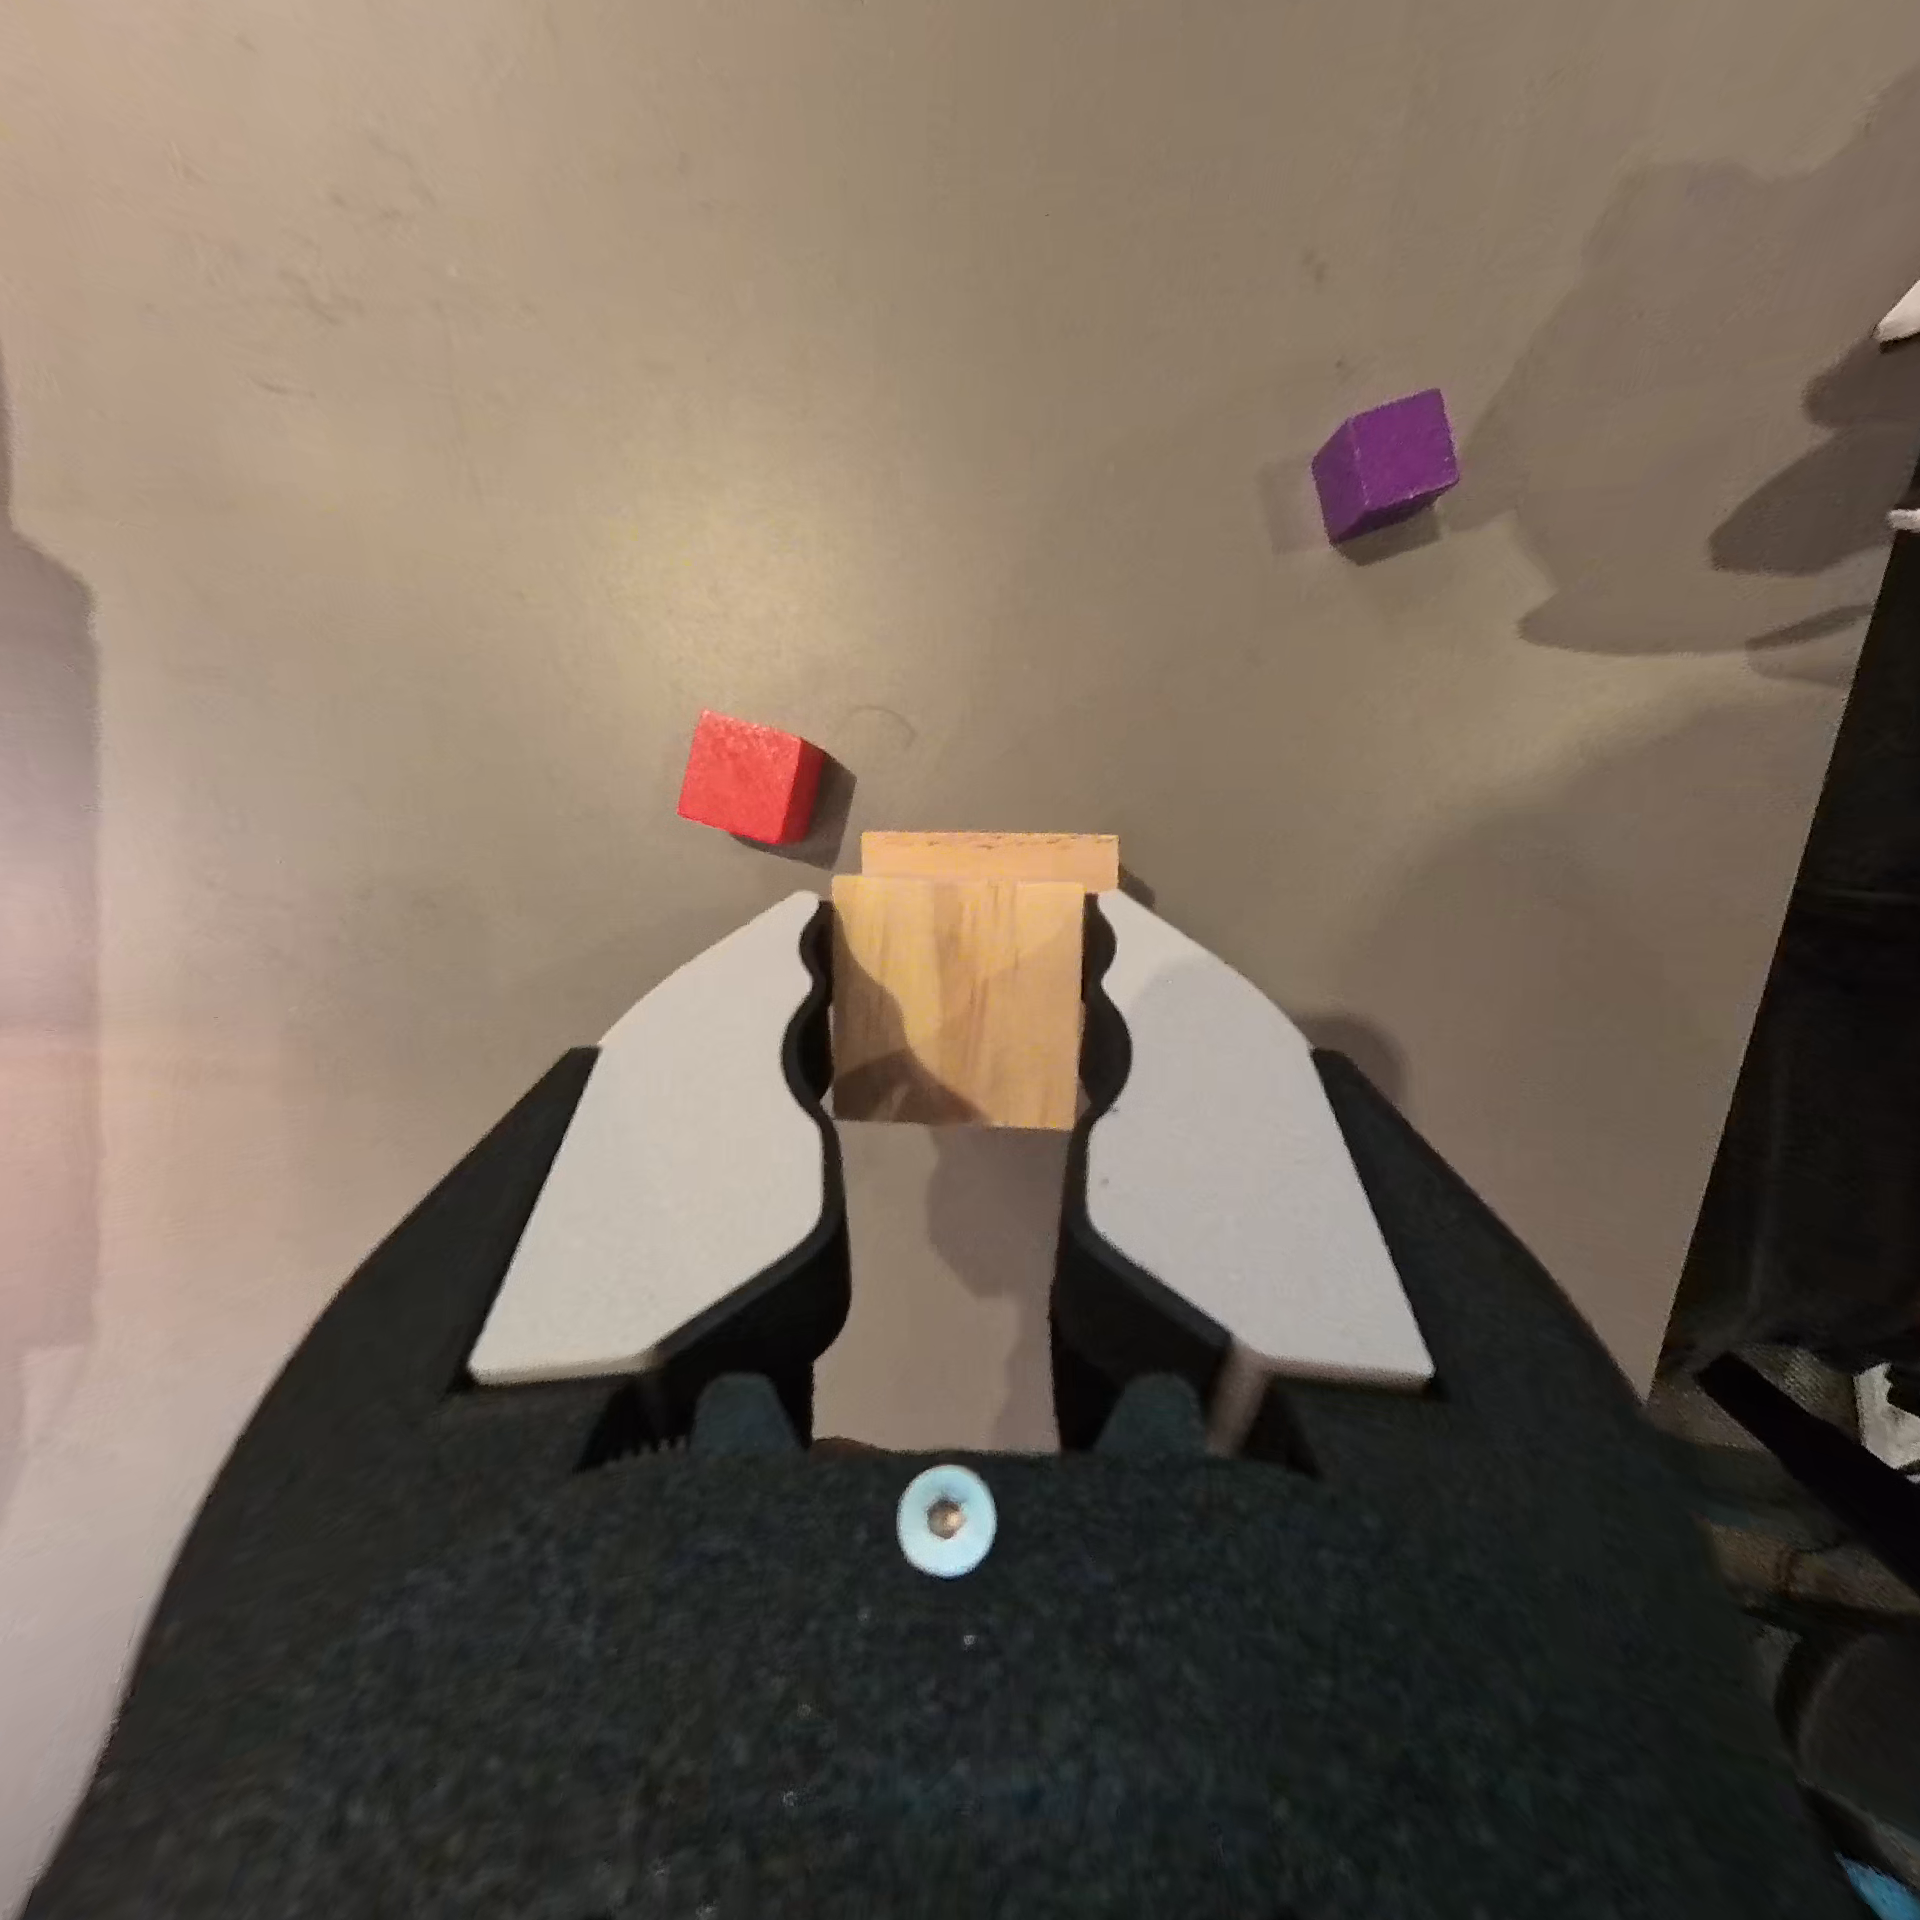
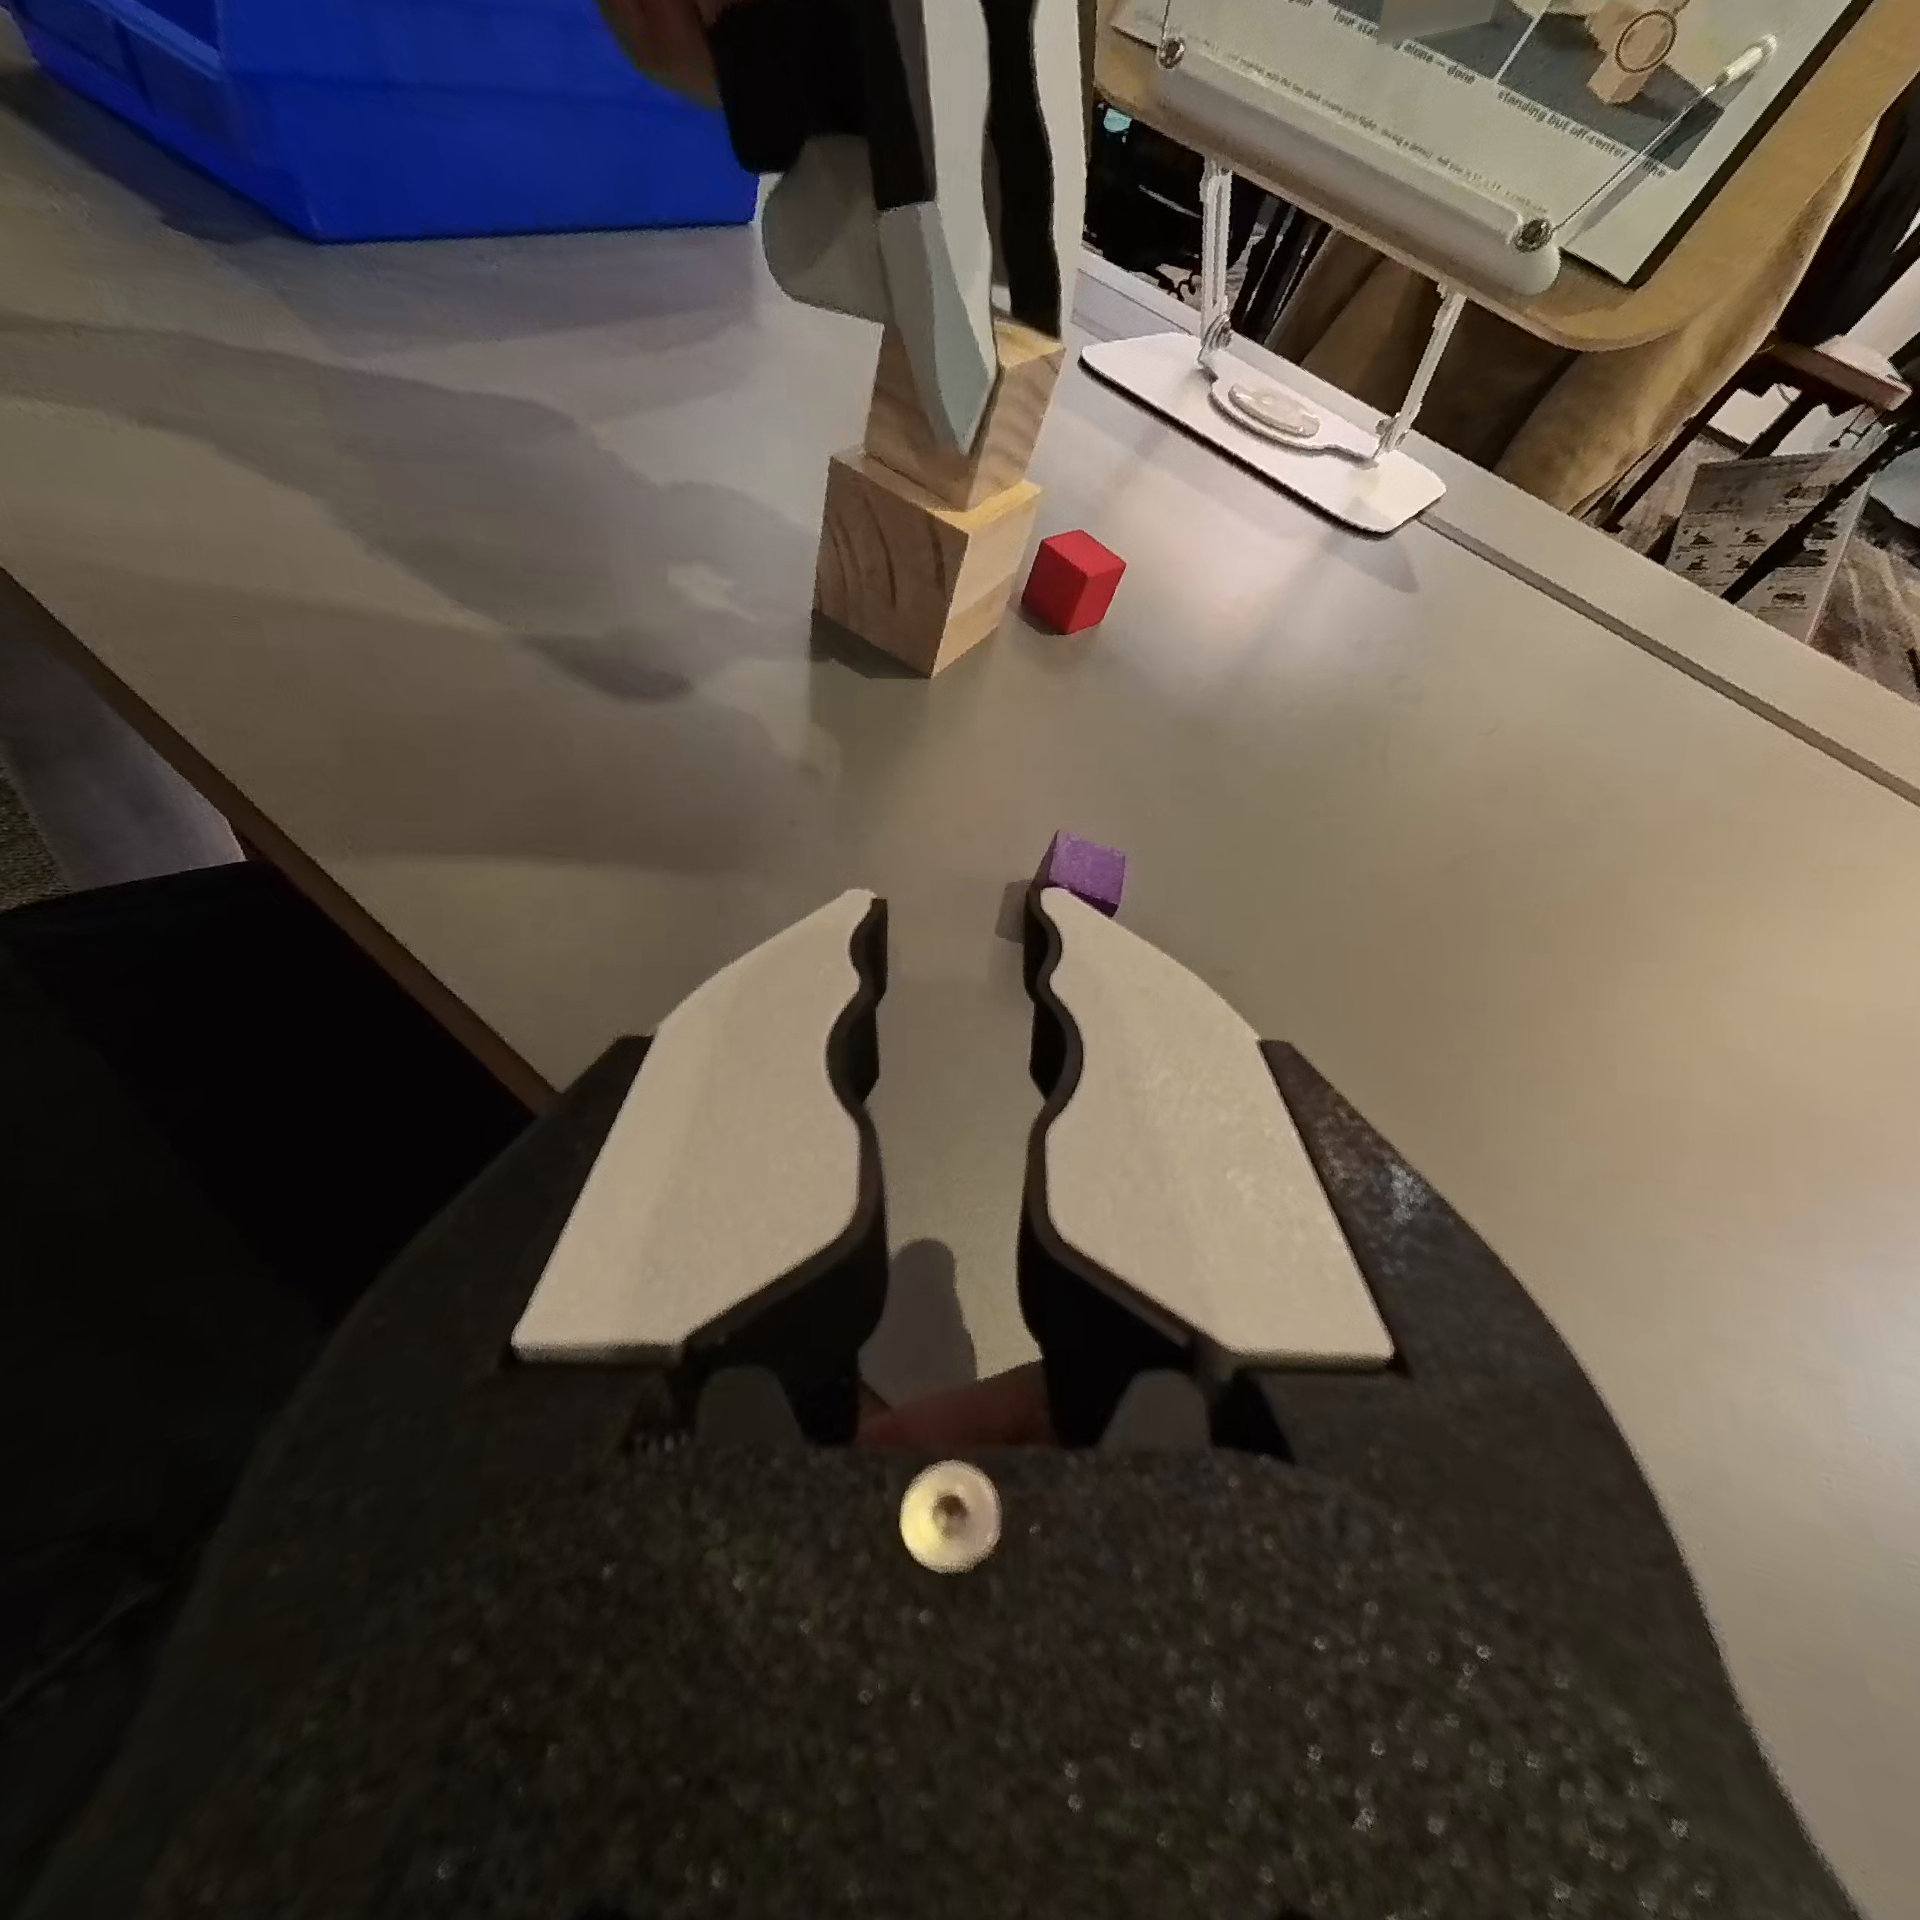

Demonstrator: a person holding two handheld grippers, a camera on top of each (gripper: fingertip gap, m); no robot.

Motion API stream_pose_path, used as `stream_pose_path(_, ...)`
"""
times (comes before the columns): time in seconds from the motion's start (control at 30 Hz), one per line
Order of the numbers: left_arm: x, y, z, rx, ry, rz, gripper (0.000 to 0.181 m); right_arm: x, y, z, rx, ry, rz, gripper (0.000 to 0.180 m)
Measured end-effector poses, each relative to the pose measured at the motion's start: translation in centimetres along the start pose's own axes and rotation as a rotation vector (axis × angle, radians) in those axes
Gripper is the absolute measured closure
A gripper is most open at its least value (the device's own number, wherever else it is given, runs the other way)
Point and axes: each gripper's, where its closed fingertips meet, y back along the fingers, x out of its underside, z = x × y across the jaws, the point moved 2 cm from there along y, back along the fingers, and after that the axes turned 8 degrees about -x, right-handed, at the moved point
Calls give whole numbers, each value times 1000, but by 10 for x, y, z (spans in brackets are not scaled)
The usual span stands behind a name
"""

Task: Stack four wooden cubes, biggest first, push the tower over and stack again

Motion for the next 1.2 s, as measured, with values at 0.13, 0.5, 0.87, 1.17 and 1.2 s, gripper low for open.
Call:
stream_pose_path(0.13,-2,-1,-1,-5,7,-10,136,0,0,1,-2,-1,2,155)
stream_pose_path(0.5,-10,39,6,-106,106,-161,98,1,3,-10,18,-17,29,155)
stream_pose_path(0.87,96,94,-63,-693,989,-681,124,9,-39,-35,23,-253,259,138)
stream_pose_path(1.17,115,79,-94,-798,869,-623,126,-54,-112,-78,-97,68,290,134)
stream_pose_path(1.2,113,78,-96,-794,855,-620,126,-57,-127,-84,-143,110,312,134)
